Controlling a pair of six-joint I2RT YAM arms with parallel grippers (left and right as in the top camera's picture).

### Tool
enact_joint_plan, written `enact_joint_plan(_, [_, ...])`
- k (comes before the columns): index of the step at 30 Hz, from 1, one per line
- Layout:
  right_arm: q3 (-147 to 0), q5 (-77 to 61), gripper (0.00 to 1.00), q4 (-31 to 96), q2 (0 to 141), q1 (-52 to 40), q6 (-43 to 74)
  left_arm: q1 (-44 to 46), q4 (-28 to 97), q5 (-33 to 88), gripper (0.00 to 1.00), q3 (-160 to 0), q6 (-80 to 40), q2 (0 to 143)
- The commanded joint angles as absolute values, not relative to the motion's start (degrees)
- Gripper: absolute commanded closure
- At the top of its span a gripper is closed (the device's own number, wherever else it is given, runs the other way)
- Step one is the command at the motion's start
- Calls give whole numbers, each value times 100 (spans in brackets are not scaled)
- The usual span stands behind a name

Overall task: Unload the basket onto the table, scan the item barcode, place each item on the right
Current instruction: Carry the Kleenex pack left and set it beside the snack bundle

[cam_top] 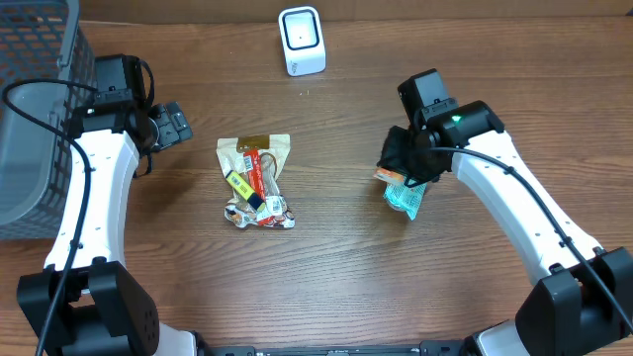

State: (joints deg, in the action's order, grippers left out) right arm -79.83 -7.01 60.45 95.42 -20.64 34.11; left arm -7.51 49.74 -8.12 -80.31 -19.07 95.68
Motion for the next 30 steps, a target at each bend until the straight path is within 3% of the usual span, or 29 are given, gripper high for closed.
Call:
enact_joint_plan(1, [-8178,-1144,63,5819,9581,-2298,3277,-749,4965,-788,0,-8112,-1798,9476])
enact_joint_plan(18, [-8143,-1691,67,3955,10442,-3667,3297,-749,4965,-788,0,-8112,-1798,9476])
enact_joint_plan(30, [-8138,-2626,68,3284,11126,-3739,3273,-749,4965,-786,0,-8112,-1798,9476])
